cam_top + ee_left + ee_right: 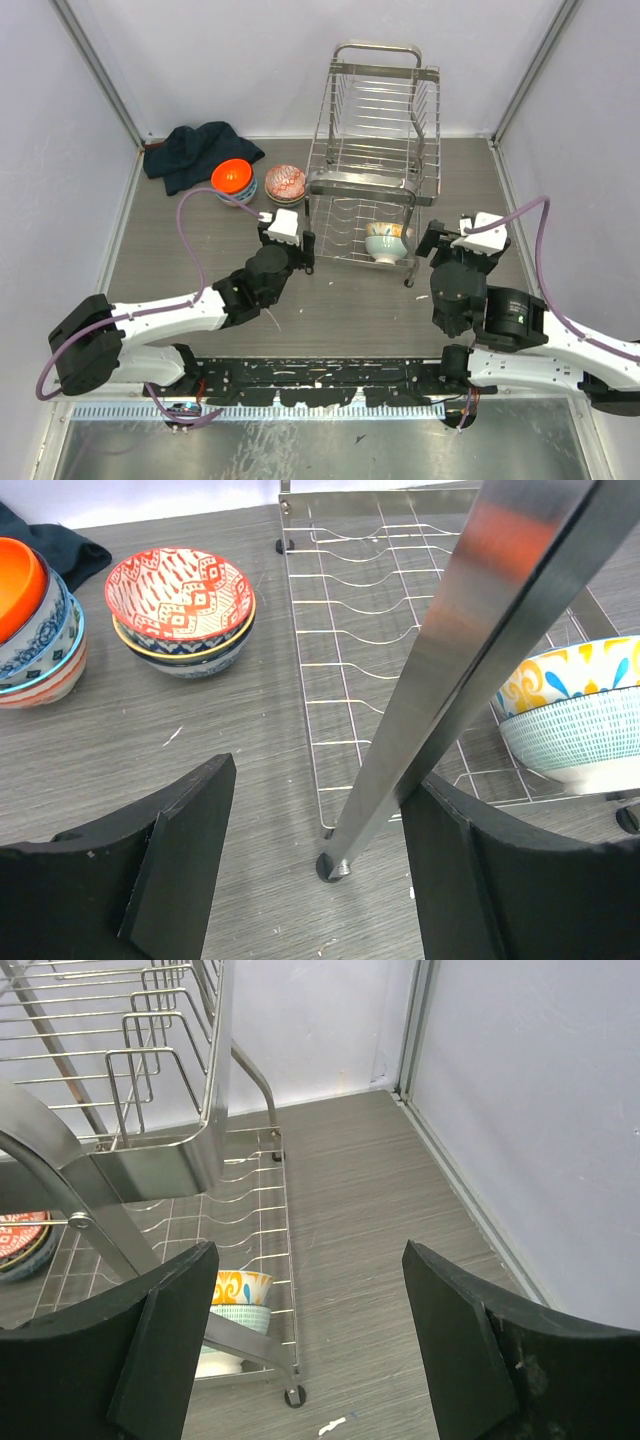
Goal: Unload the bowls from the dish rack
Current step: Adjust the dish rack at the center of the board.
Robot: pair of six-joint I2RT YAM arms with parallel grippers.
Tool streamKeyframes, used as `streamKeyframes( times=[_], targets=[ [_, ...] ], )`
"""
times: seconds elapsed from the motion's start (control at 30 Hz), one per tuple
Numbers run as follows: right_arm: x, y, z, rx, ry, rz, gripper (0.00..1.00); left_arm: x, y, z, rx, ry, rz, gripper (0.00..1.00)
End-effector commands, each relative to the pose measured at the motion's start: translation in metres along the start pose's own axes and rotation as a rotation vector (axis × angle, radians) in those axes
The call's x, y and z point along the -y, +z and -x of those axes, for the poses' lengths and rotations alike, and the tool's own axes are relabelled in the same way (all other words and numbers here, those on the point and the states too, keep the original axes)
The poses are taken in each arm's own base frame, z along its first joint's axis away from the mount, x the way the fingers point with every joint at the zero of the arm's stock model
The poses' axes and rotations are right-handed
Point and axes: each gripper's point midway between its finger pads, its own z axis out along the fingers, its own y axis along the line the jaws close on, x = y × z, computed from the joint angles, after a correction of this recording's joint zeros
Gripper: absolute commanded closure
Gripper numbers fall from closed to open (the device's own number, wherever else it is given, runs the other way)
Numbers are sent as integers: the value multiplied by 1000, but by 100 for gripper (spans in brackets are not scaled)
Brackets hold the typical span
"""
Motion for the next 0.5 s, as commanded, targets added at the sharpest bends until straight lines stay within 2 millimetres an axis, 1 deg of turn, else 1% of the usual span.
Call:
streamKeyframes(
  times=[0.0,0.13,0.33,0.47],
  targets=[
    [17,0,14,18,59,-55,20,-14,2,17,45,-58,57,27],
    [3,0,7,13,5,-38,20,-18,3,16,37,-64,66,27],
    [-18,0,3,-1,-24,4,19,-34,2,17,35,-82,103,27],
    [-28,0,-2,-11,-33,32,19,-41,1,20,36,-85,116,27]
  ],
)
